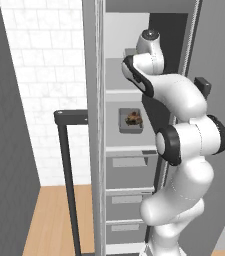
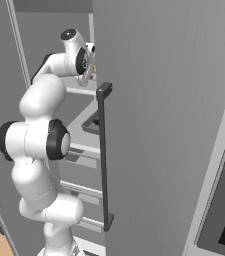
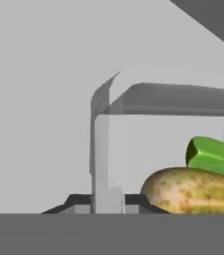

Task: Take the meat container that has the steak and place it on the second highest rack of the freezer. Then take the vegetable container that has the lemon wedge and cucumber and place it on the highest rack of the freezer.

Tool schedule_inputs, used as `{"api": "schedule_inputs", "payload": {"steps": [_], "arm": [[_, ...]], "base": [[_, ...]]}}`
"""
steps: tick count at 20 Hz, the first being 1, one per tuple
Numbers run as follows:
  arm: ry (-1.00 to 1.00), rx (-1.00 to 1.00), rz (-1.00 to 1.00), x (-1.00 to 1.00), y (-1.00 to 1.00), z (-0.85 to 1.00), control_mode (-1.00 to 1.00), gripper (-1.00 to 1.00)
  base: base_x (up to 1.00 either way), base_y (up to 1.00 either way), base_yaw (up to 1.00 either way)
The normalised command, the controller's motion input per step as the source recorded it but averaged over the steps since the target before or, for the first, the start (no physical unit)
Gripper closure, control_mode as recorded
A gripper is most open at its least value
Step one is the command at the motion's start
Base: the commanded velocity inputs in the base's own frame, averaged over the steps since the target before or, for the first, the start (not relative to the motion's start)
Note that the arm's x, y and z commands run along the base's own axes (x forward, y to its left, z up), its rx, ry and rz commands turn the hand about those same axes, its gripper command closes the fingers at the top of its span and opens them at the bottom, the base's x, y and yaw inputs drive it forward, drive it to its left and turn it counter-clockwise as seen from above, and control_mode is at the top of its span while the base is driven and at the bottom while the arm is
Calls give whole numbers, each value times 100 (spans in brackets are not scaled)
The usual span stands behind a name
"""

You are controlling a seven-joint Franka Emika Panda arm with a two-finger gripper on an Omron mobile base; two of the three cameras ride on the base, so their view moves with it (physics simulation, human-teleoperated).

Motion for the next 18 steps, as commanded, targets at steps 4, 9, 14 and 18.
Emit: {"api": "schedule_inputs", "payload": {"steps": [4,9,14,18], "arm": [[0,0,0,0,0,0,-100,100],[0,0,0,4,0,0,-100,-100],[0,0,0,0,0,0,-100,-100],[0,0,0,0,0,0,-100,-100]], "base": [[0,0,0],[0,0,0],[0,0,0],[0,0,0]]}}
